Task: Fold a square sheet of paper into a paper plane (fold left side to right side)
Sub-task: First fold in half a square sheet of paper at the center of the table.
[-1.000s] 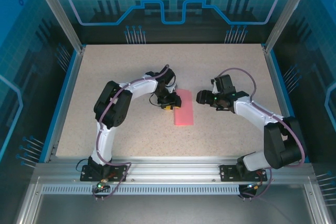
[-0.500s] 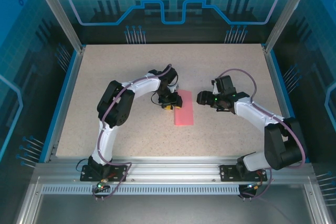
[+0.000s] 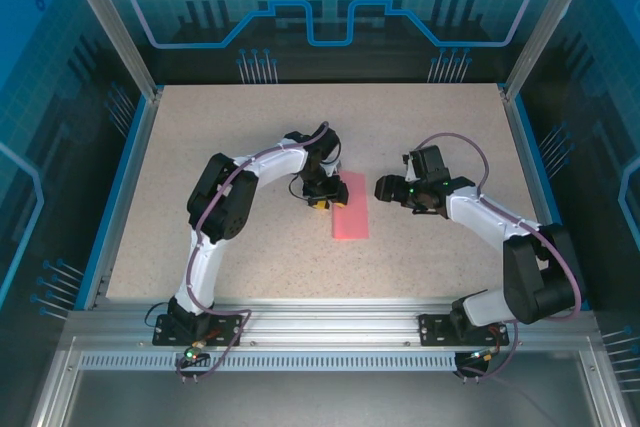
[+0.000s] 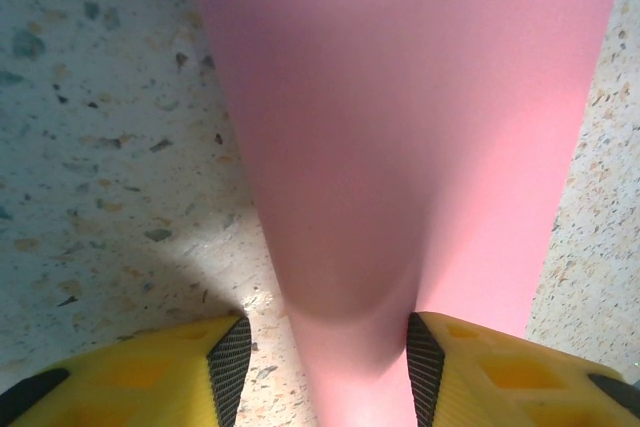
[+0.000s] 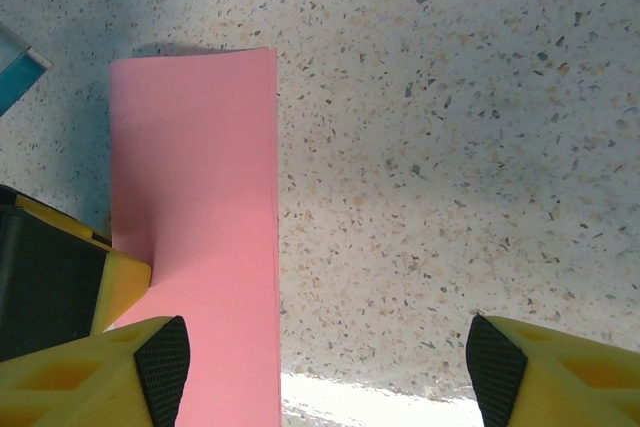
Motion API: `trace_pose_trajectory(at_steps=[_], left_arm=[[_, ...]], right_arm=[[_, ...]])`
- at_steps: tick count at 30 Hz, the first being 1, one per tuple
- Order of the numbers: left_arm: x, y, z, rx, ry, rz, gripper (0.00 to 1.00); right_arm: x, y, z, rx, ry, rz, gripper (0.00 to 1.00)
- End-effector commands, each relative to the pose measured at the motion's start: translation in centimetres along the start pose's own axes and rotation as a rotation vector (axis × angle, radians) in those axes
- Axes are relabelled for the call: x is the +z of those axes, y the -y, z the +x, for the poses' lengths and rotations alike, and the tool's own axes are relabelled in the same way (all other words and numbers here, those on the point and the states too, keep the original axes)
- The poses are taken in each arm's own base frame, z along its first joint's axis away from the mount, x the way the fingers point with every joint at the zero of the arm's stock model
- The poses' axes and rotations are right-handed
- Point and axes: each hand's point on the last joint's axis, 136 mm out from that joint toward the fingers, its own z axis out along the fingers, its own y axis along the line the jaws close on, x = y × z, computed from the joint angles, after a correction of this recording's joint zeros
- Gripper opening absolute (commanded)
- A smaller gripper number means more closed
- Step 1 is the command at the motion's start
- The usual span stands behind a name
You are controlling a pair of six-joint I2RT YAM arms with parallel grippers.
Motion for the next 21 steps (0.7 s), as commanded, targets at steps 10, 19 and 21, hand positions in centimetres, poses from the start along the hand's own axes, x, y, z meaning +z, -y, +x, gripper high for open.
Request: trace_pose_trajectory(at_steps=[10, 19, 21], left_arm=[[5.1, 0.2, 2.0, 0.067, -0.099, -0.028, 0.50], [5.2, 0.2, 1.9, 0.055, -0.097, -0.032, 0.50], [5.2, 0.2, 1.8, 0.051, -0.096, -0.032, 0.50]], right_arm=[[0.1, -0.5, 0.0, 0.015, -0.003, -0.041, 0.76], [0.5, -0.9, 0.3, 0.010, -0.019, -0.050, 0.76], [0.6, -1.1, 0.4, 0.008, -0.025, -0.053, 0.76]])
